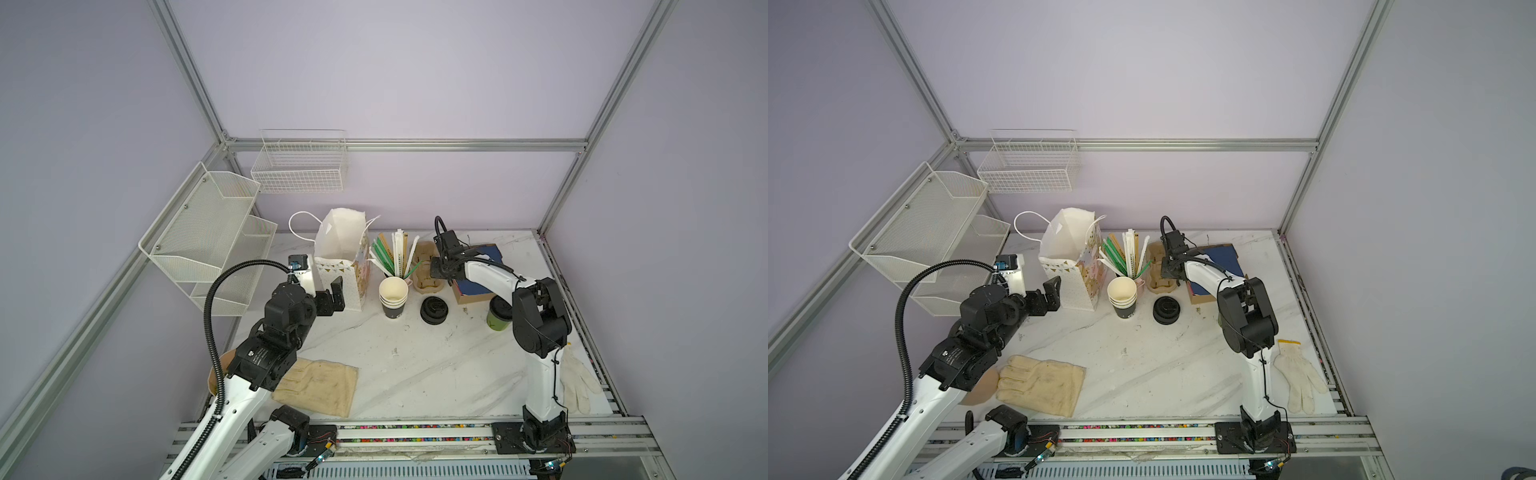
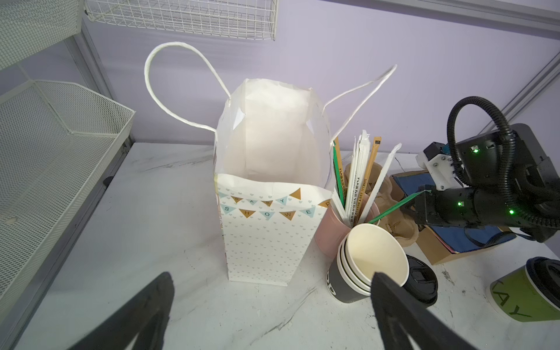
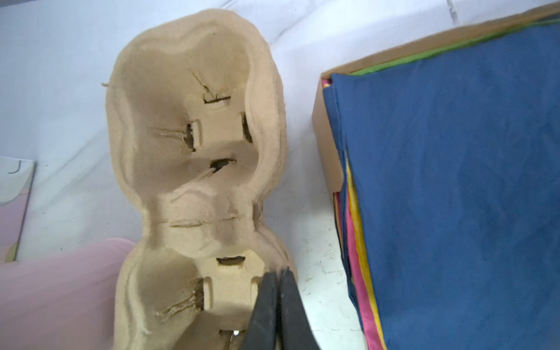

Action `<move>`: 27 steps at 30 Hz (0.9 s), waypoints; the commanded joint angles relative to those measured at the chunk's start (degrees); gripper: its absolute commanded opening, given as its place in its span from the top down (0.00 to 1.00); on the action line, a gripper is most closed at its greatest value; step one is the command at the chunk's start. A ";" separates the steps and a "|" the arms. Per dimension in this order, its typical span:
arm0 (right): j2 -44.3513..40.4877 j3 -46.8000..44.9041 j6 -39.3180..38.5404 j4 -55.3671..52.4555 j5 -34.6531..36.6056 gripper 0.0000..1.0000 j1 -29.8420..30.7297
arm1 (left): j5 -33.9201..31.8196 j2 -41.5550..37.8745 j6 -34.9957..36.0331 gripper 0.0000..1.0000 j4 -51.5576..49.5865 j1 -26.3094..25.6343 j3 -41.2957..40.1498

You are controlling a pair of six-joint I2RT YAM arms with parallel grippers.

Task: Pack a coffee takeout order
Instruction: Pick up the cup tray from the cup tray.

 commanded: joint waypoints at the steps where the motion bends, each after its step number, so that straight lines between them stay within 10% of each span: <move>1: -3.08 1.78 0.06 0.30 -0.48 0.96 -0.19 | 0.26 -0.75 1.47 0.00 2.09 0.04 -2.25; 27: -7.14 -4.17 2.45 4.64 -6.55 1.00 -5.62 | -0.23 -1.11 2.35 0.00 2.13 -0.99 -2.36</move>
